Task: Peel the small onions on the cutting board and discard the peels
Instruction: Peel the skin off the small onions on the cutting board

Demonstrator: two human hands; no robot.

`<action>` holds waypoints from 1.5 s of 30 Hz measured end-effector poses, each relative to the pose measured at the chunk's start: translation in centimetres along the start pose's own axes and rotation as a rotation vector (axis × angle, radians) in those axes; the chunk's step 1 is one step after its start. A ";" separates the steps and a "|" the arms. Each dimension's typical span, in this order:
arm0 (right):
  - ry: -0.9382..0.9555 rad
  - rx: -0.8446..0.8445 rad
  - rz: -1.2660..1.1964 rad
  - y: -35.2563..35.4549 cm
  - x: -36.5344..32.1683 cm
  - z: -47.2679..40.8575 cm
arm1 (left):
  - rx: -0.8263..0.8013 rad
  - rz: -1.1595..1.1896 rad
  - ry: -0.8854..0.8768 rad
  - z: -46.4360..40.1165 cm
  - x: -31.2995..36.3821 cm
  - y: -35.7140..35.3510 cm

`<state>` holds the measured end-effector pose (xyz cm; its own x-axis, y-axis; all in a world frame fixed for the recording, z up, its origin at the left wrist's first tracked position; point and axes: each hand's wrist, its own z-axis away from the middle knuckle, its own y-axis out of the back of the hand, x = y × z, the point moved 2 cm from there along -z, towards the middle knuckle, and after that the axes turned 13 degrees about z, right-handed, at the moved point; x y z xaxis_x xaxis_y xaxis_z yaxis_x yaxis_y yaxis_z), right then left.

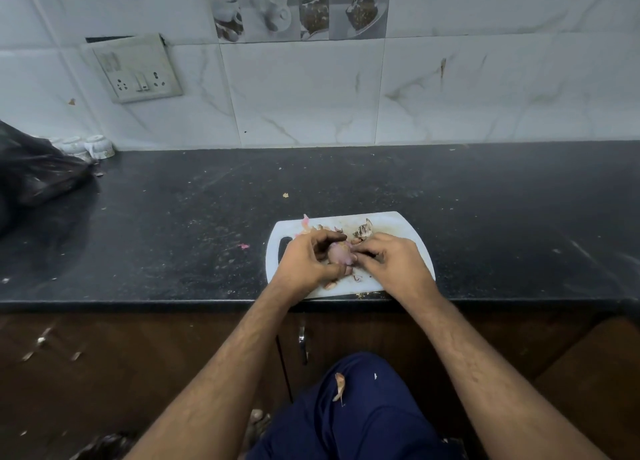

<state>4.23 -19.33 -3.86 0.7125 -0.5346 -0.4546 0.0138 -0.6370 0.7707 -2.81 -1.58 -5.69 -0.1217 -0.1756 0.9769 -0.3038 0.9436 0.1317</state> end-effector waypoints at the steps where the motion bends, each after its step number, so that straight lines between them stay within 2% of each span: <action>1: 0.007 -0.031 0.006 0.2 0.1 -0.4 | -0.002 0.008 0.005 -0.1 0.0 0.0; 8: -0.026 0.038 -0.070 -0.8 0.3 -0.1 | 0.019 -0.003 0.012 -0.3 -0.4 0.0; 13: -0.076 0.056 0.031 -1.3 -0.3 0.2 | 0.051 -0.004 0.007 -0.3 -0.6 0.0; 28: -0.388 0.092 0.058 -1.5 -0.9 0.5 | 0.109 -0.064 -0.026 0.3 0.2 -0.2; 33: -0.394 0.092 0.025 -1.5 -0.2 0.4 | 0.068 -0.114 -0.021 0.5 0.7 -0.4; 45: -0.401 0.210 -0.052 -1.3 0.0 0.6 | -0.017 -0.230 -0.071 0.6 1.3 -0.1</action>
<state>3.76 -18.81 -5.14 0.3859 -0.6455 -0.6590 -0.1296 -0.7452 0.6541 -3.49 -2.11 -4.57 -0.1170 -0.4054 0.9066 -0.3149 0.8809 0.3533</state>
